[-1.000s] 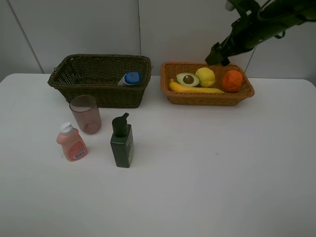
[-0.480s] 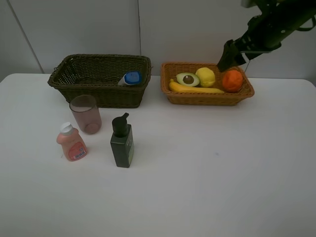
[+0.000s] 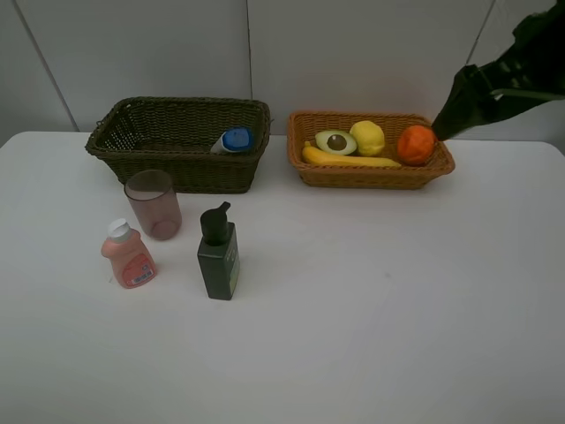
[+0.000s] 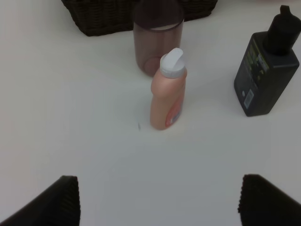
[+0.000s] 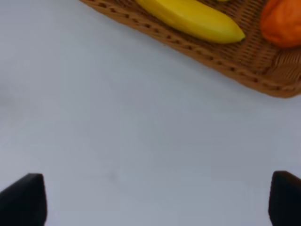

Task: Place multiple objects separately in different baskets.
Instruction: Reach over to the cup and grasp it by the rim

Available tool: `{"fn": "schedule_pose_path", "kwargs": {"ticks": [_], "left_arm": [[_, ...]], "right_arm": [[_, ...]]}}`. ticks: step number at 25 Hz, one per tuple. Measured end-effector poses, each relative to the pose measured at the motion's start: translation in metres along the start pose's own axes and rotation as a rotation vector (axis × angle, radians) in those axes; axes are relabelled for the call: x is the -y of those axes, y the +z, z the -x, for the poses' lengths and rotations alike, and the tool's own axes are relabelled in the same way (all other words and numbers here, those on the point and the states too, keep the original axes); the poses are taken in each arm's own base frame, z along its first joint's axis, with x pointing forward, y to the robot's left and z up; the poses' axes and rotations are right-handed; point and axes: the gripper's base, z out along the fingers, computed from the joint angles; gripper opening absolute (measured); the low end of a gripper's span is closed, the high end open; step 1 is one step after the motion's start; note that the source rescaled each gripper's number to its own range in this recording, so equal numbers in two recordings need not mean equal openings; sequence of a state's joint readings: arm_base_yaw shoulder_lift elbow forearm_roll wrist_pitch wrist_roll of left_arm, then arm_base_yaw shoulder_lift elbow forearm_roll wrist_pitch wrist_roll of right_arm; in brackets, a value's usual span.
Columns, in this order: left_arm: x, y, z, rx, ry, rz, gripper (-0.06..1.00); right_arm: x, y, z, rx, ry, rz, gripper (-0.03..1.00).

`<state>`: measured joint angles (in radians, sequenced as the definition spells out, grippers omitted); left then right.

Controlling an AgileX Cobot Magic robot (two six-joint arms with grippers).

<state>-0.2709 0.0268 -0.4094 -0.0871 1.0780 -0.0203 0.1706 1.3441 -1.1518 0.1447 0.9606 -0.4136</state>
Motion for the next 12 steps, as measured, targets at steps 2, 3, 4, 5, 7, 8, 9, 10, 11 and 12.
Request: {"fn": "schedule_pose_path", "kwargs": {"ticks": [2, 3, 4, 5, 7, 8, 9, 10, 11, 12], "left_arm": [[0.000, 0.000, 0.000, 0.000, 0.000, 0.000, 0.90], [0.000, 0.000, 0.000, 0.000, 0.000, 0.000, 0.90], [0.000, 0.000, 0.000, 0.000, 0.000, 0.000, 0.90], [0.000, 0.000, 0.000, 0.000, 0.000, 0.000, 0.90], [0.000, 0.000, 0.000, 0.000, 0.000, 0.000, 0.90], [0.000, 0.000, 0.000, 0.000, 0.000, 0.000, 0.90], [0.000, 0.000, 0.000, 0.000, 0.000, 0.000, 0.90], [0.000, 0.000, 0.000, 0.000, 0.000, 0.000, 0.90], [0.000, 0.000, 0.000, 0.000, 0.000, 0.000, 0.90], [0.000, 0.000, 0.000, 0.000, 0.000, 0.000, 0.90]], "right_arm": [[-0.006, -0.012, -0.012, 0.020, 0.025, -0.007, 1.00], [-0.009, -0.015, -0.019, 0.021, 0.037, -0.007, 1.00], [-0.011, -0.019, -0.027, 0.026, 0.049, -0.008, 1.00], [-0.014, -0.022, -0.034, 0.030, 0.061, -0.009, 1.00], [-0.020, -0.028, -0.048, 0.038, 0.075, -0.011, 1.00], [-0.023, -0.031, -0.055, 0.046, 0.087, -0.014, 1.00], [-0.026, -0.036, -0.062, 0.063, 0.100, -0.018, 1.00], [-0.028, -0.038, -0.068, 0.071, 0.113, -0.020, 1.00], [-0.031, -0.042, -0.075, 0.089, 0.127, -0.025, 1.00], [-0.034, -0.047, -0.082, 0.108, 0.141, -0.029, 1.00]]}}
